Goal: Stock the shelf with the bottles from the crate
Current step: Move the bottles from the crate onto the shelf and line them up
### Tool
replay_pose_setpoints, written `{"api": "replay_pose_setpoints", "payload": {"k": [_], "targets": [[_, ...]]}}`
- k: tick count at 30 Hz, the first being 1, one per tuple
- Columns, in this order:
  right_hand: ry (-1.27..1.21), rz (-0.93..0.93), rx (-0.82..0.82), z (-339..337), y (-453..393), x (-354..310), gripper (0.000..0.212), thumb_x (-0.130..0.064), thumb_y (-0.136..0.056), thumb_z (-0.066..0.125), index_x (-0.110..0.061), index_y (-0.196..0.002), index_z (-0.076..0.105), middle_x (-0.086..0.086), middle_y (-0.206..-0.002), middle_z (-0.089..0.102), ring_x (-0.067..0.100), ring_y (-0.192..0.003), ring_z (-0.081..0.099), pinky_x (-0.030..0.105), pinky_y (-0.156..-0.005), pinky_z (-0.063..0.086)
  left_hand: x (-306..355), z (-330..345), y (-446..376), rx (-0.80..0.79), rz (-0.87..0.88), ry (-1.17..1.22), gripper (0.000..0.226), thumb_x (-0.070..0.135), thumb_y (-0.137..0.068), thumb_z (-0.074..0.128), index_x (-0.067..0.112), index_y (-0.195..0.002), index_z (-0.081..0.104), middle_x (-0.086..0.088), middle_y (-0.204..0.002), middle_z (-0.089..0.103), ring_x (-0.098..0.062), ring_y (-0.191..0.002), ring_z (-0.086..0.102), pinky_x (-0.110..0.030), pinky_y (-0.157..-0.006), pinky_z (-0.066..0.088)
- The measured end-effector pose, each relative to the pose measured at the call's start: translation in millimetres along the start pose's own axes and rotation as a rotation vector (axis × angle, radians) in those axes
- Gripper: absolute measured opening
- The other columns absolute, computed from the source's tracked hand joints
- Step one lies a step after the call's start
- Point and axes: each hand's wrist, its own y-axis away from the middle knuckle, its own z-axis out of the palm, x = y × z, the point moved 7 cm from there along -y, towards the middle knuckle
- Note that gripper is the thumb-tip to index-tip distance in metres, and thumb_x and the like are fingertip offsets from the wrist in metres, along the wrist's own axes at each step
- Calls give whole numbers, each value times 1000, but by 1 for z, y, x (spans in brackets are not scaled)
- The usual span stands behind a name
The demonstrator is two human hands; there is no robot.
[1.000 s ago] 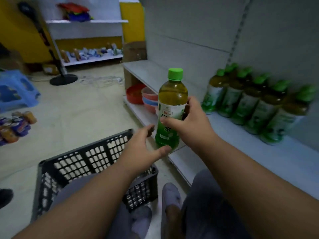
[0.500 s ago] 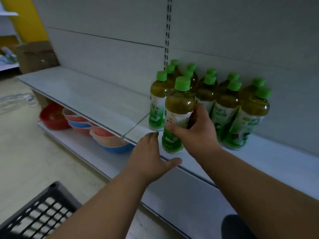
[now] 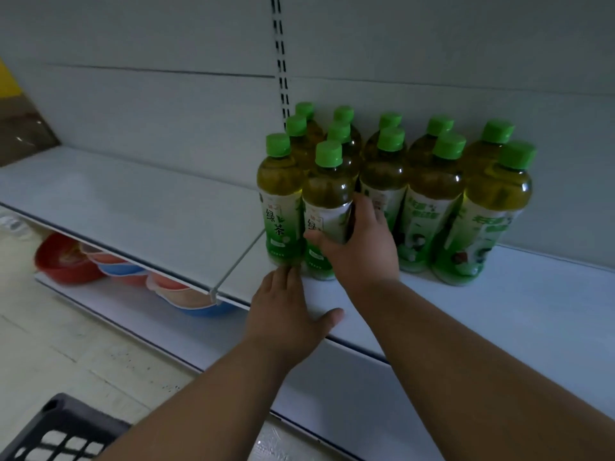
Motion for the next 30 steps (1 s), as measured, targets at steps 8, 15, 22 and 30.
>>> {"api": "replay_pose_setpoints", "payload": {"k": [8, 15, 22, 30], "targets": [[143, -212, -97, -8, 53, -43, 56, -47, -82, 76, -17, -124, 54, -1, -118, 57, 18, -108, 56, 33, -85, 50, -26, -36, -1, 9, 30, 136, 85, 71, -73, 59, 17, -138, 49, -5, -129, 55, -25, -120, 51, -37, -99, 43], [270, -579, -88, 22, 39, -123, 41, -25, -80, 80, -7, -112, 63, 4, -102, 60, 20, -89, 57, 27, -71, 39, -83, -41, -23, 63, 12, 233, 93, 79, -66, 55, 22, -139, 45, -1, -132, 53, -22, -122, 51, -40, -100, 46], [449, -777, -153, 32, 0, -170, 30, -17, -84, 75, -8, -110, 65, 6, -103, 60, 20, -90, 58, 22, -77, 38, -103, -31, -84, -176, 187, 97, 126, 90, -62, 57, 25, -159, 11, 3, -165, 17, -19, -147, 24, -35, -118, 26], [606, -490, -159, 19, -61, -189, 18, -20, -100, 54, -20, -117, 61, -3, -114, 54, 12, -105, 51, 29, -93, 44, -92, 3, -115, -323, 363, -96, 142, 102, -55, 32, 17, -156, -20, -4, -165, -20, -17, -152, -13, -31, -120, -10]]}}
